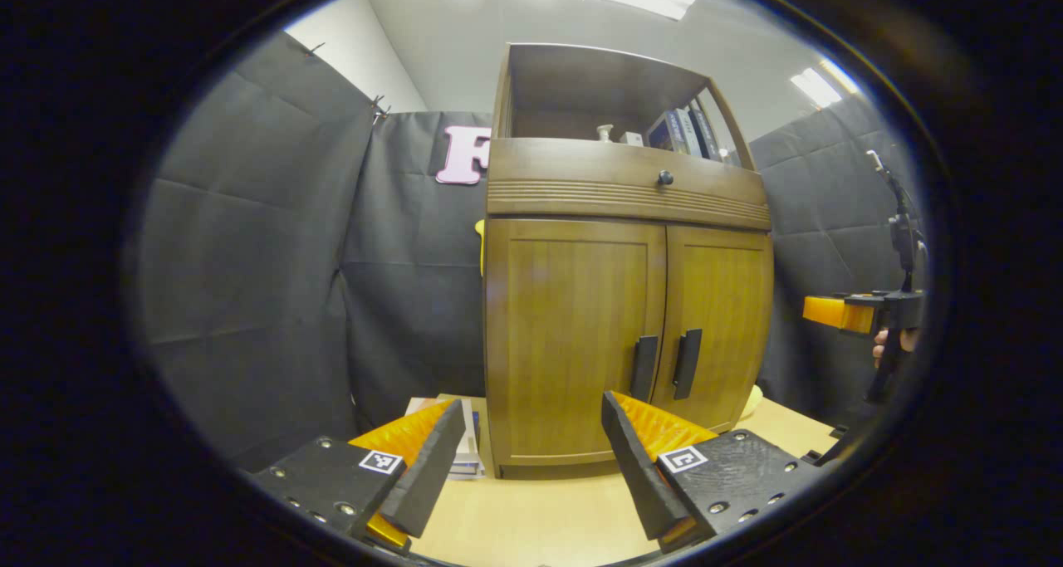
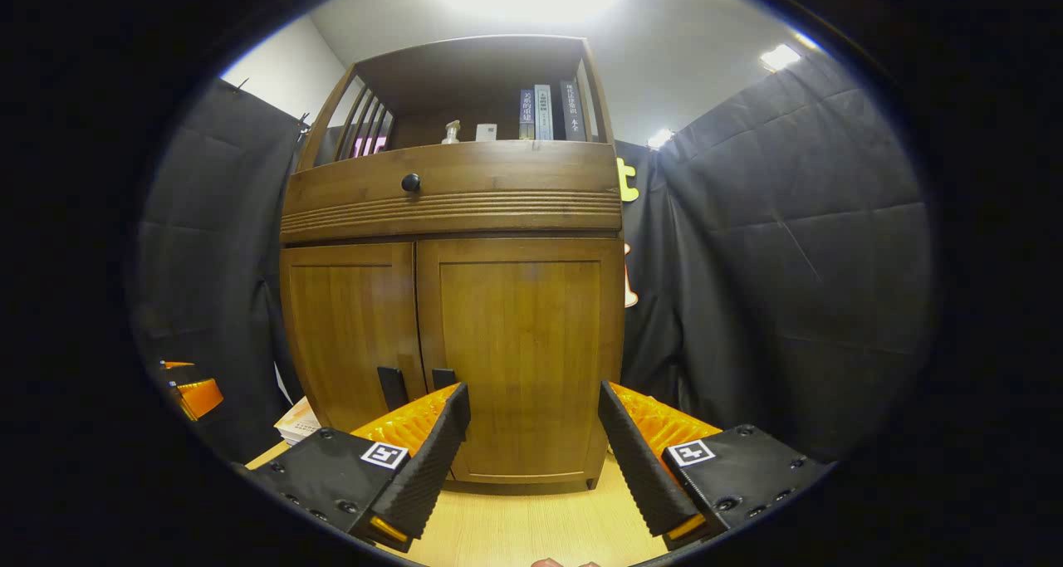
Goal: Open the right door of the double-door shoe cabinet with the right hand, and open the left door with the left hand.
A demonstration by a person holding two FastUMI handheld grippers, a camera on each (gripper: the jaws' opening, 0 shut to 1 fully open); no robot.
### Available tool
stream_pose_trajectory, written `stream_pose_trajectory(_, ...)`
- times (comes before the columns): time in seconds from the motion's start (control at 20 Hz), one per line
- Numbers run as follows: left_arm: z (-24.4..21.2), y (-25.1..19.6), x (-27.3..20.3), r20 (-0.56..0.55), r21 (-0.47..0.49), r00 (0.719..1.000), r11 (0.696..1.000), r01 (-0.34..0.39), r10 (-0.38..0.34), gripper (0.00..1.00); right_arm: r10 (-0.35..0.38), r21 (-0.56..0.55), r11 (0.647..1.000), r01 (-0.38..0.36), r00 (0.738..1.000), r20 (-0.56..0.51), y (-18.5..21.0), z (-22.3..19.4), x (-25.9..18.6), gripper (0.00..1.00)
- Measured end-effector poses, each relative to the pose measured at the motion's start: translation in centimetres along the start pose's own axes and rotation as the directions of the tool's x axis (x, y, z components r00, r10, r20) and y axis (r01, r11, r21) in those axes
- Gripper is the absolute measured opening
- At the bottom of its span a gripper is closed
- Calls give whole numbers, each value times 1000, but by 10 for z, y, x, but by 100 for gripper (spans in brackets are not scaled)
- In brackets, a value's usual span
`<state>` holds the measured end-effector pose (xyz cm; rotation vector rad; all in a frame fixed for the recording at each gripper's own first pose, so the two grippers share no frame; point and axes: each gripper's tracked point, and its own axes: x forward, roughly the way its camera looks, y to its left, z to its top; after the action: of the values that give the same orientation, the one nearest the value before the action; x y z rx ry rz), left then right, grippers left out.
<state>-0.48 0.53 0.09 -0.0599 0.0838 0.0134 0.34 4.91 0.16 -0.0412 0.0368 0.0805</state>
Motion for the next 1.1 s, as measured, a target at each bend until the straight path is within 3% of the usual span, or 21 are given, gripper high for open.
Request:
stream_pose_trajectory(0.1, 0, 2, -1, -8, -12, 1000, 1000, -12, 12, 95, 14, 31, 999, -13, 1000, -24, 5, 0, 9, 98)
stream_pose_trajectory(0.15, 1, 2, -1, -7, -13, 1000, 1000, -19, 19, 95, 23, 51, 998, -21, 999, -34, 6, -1, 16, 93)
stream_pose_trajectory(0.2, 1, 2, 0, -6, -11, 1000, 1000, -24, 24, 95, 28, 69, 997, -25, 999, -42, 9, -1, 21, 98)
stream_pose_trajectory(0.35, -2, 4, 3, -29, -3, 998, 999, -51, 51, 95, 46, 90, 995, -41, 998, -53, 20, -1, 41, 98)
stream_pose_trajectory(0.8, -5, 7, 2, -72, -36, 993, 995, -93, 91, 95, 112, 62, 992, -109, 992, -49, 67, -4, 95, 98)
stream_pose_trajectory(1.1, -11, 11, 3, -104, -54, 989, 992, -115, 109, 95, 142, 18, 990, -141, 984, -110, 101, -33, 125, 98)
